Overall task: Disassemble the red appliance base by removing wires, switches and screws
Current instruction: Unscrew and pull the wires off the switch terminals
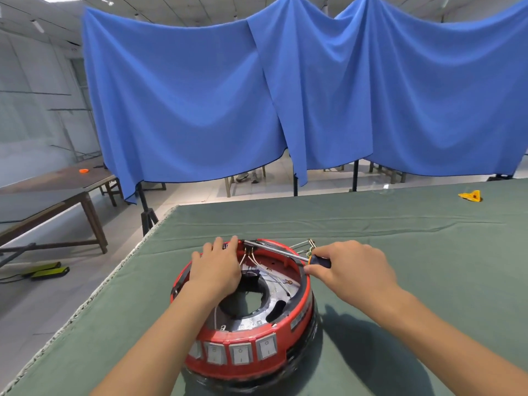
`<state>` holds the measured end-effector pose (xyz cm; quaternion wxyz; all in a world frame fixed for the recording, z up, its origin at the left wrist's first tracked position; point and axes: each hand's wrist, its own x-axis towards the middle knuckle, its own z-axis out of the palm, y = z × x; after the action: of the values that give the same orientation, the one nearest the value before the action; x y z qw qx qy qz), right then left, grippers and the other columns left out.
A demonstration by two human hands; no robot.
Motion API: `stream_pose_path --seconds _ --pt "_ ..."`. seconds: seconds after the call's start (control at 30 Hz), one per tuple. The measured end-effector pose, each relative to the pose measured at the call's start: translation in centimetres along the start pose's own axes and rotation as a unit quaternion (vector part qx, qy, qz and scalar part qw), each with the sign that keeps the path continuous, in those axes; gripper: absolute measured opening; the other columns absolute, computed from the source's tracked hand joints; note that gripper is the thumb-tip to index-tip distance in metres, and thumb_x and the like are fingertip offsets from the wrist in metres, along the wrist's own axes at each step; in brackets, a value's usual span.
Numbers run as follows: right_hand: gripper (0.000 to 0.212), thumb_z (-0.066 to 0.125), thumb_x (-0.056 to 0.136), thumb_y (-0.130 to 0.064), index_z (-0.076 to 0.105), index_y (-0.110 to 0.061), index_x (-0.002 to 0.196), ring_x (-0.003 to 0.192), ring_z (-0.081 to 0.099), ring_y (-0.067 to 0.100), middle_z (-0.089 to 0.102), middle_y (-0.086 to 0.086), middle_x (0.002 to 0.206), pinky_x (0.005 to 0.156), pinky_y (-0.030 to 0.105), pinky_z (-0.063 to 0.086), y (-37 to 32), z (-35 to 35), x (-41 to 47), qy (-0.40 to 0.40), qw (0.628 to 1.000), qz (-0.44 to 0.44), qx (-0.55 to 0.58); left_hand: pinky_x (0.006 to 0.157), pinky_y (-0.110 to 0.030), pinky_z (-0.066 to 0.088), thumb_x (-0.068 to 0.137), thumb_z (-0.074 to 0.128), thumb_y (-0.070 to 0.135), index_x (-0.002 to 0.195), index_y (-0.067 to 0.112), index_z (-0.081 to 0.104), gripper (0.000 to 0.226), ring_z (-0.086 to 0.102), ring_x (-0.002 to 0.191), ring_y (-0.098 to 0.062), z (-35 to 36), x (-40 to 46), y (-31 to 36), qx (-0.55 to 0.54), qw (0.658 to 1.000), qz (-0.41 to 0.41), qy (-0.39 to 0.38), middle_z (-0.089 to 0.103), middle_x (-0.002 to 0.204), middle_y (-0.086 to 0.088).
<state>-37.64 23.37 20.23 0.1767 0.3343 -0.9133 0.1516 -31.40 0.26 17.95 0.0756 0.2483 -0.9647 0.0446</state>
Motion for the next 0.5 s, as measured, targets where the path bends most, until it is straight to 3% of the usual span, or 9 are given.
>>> stream_pose_path --seconds 0.2,0.5 --pt "0.035 0.049 0.088 -0.061 0.055 -0.028 0.076 0.071 0.053 0.019 0.061 -0.009 0.071 0.053 0.028 0.029 0.3 -0.6 -0.5 0.008 1.0 0.006 -0.022 0.099 -0.041 0.031 0.09 0.045 0.025 0.151 0.019 0.006 0.073 0.032 0.129 -0.031 -0.1 -0.9 0.3 0.057 0.998 -0.015 0.013 0.032 0.144 -0.01" --pt "0.031 0.048 0.085 -0.052 0.054 -0.024 0.074 0.069 0.052 0.024 0.057 -0.005 0.066 0.047 0.025 0.023 0.4 -1.3 -0.6 0.012 0.998 0.0 -0.054 0.101 -0.042 0.029 0.09 0.042 0.023 0.149 0.028 0.019 0.063 0.032 0.128 -0.029 -0.1 -0.9 0.0 -0.036 0.998 -0.027 0.038 0.038 0.142 -0.005"
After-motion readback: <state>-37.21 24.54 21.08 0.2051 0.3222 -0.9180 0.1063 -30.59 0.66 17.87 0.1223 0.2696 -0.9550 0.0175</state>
